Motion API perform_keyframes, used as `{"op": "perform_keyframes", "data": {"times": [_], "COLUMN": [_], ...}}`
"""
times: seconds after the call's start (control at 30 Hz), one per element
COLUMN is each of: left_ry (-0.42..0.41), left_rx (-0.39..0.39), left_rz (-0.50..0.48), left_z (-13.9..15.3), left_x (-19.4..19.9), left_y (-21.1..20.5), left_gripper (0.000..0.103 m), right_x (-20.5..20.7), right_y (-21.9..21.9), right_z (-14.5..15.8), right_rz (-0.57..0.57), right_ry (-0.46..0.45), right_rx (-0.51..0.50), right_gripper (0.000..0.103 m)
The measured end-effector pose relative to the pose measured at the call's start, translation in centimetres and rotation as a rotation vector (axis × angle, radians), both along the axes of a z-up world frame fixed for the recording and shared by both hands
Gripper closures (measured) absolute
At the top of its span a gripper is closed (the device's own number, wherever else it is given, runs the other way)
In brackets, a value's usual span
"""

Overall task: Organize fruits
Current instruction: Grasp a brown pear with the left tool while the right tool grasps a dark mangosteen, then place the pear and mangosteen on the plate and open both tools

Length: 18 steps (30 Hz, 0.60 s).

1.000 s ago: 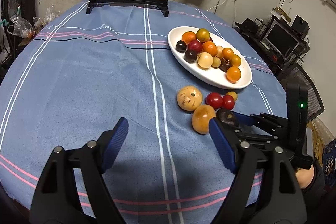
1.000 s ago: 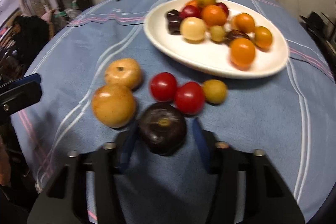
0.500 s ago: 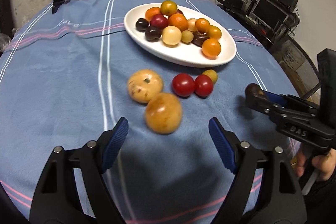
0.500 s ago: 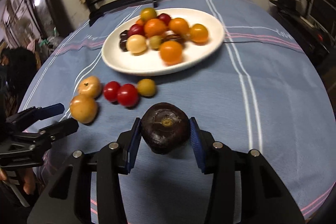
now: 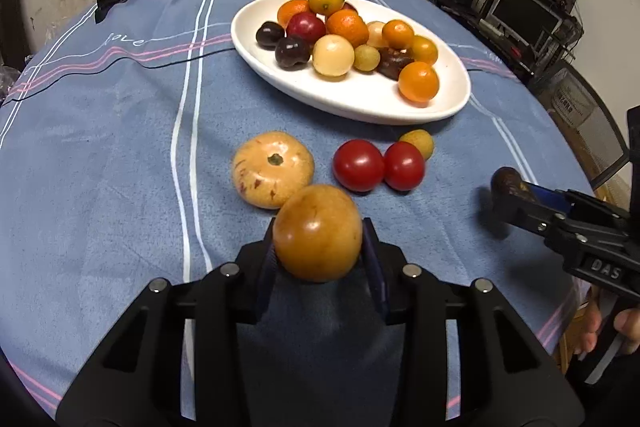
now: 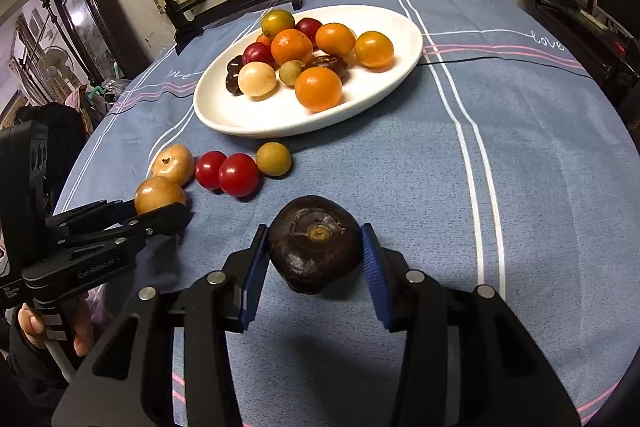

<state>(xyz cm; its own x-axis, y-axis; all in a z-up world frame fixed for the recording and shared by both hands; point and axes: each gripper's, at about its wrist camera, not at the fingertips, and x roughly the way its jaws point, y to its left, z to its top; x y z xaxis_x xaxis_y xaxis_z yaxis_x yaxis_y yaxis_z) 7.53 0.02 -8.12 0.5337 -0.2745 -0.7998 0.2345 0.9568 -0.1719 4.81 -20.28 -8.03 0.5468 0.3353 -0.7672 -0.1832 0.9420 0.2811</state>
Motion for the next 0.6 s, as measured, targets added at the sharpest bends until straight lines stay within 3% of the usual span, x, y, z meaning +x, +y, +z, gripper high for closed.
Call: {"op": "perform_keyframes", "data": {"times": [0.6], "left_ry": [-0.072], "left_rx": [-0.073], "left_rz": [-0.027], "left_z": [3.6], "left_x": [-1.5], "left_y": [1.0], "left_gripper": [0.064], "right_x": [0.3], "right_y": [1.3], "right_z": [1.6], "right_rz": [0.012], "right_ry": [-0.032], "right_rx": [-0.022], "right_gripper": [0.057]}}
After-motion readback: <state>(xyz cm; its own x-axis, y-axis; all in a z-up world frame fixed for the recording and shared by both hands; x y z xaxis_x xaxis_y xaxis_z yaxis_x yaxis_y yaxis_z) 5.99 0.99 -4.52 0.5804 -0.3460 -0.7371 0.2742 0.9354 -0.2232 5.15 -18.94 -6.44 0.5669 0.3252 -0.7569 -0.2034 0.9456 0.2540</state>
